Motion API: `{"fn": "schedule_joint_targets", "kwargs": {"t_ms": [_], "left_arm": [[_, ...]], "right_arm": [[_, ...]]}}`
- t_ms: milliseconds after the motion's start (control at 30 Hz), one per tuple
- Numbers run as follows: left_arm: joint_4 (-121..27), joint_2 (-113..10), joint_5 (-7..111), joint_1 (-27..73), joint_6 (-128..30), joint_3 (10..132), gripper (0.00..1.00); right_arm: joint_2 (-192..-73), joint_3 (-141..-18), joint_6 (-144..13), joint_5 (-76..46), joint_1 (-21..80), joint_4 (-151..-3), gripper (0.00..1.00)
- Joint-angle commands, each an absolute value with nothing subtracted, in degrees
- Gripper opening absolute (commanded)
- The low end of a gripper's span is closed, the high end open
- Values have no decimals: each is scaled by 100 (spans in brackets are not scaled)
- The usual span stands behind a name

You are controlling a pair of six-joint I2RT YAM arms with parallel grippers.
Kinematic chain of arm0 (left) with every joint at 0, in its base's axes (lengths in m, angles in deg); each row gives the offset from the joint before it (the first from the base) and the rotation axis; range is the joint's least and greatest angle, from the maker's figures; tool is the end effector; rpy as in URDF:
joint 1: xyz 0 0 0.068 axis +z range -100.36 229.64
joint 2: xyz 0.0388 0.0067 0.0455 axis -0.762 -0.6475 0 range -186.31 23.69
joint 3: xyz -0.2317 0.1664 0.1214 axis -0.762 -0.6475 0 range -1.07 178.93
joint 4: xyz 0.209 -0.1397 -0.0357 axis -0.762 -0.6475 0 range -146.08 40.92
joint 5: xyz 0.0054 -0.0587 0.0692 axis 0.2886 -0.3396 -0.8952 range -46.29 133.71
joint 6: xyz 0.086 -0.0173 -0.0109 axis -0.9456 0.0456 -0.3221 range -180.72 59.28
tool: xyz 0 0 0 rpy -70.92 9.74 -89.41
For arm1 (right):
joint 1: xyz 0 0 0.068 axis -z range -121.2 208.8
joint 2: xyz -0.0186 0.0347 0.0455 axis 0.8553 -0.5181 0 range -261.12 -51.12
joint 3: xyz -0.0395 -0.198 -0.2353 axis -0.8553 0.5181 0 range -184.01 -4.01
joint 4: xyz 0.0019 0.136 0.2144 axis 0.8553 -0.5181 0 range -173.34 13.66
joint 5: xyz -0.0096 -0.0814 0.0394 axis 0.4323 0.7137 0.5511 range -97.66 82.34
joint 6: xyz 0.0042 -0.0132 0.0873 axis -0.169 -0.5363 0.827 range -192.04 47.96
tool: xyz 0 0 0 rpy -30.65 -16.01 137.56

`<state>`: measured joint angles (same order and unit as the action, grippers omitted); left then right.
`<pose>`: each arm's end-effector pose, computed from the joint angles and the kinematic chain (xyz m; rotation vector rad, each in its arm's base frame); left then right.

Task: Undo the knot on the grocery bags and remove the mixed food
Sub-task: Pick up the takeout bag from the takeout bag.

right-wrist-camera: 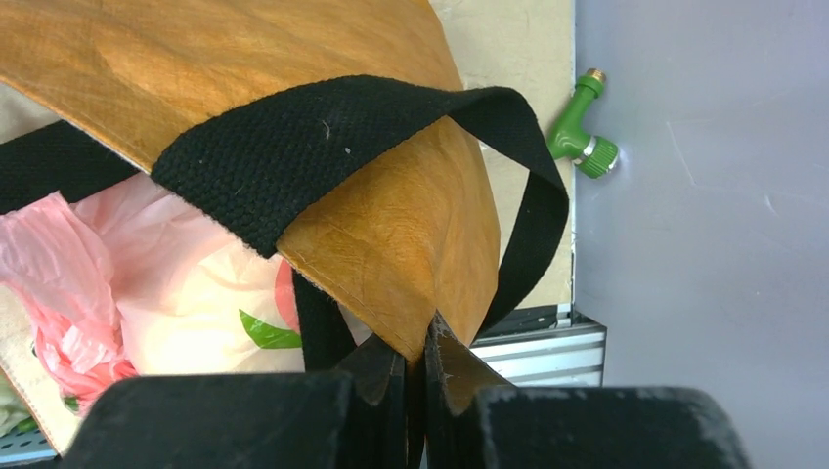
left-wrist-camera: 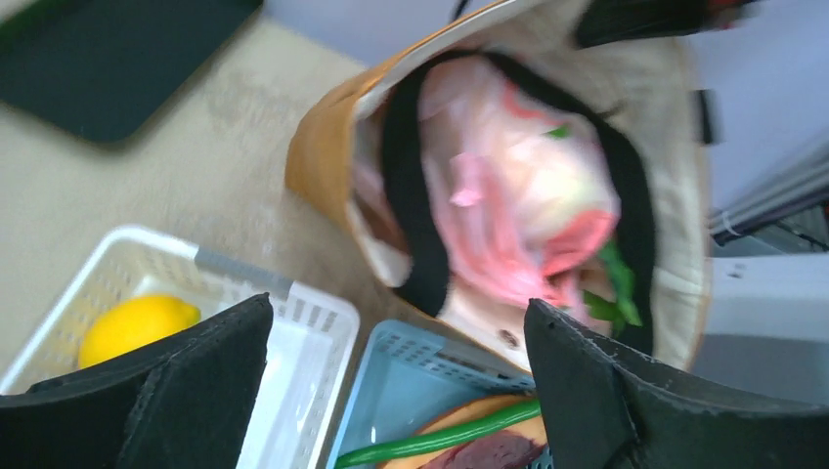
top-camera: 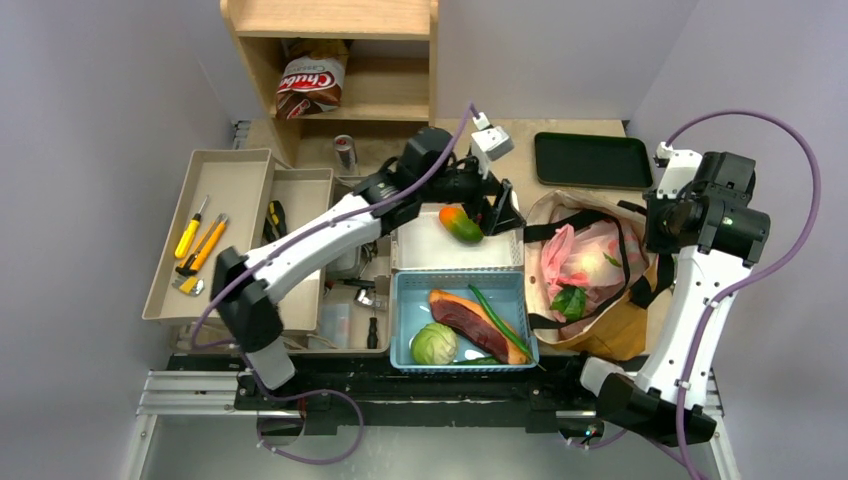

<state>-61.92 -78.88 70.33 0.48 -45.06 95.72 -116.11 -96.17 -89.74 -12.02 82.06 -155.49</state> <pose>0.2770 -0.3743 0.3984 0.9105 1.8344 -1.1807 0.1581 -0.0615 0.4290 0.0883 2.4848 -0.2110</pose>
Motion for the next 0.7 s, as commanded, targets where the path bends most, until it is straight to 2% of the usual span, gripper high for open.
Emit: {"fn": "schedule_joint_targets", "kwargs": {"t_ms": [0, 100, 300, 500, 667], "left_arm": [[-5454, -6831, 8034, -203, -5999, 9187, 99], [-6040, -7016, 7753, -507, -6234, 9439, 99], [-5953, -7370, 7693, -899, -4085, 9259, 76], [-5717, -7756, 7422, -1118, -2801, 9088, 61], [-5826, -8092, 7272, -1118, -2154, 9181, 58]], "right_arm": [[-11554, -9643, -9024, -1467, 8233, -15587, 0], [-11586, -9716, -9006, -1503, 8229, -15622, 0], [-11594, -9720, -9024, -1488, 8227, -15608, 0], [-11567, -9666, -9041, -1458, 8232, -15587, 0], [-11555, -9664, -9084, -1434, 8232, -15584, 0]]}}
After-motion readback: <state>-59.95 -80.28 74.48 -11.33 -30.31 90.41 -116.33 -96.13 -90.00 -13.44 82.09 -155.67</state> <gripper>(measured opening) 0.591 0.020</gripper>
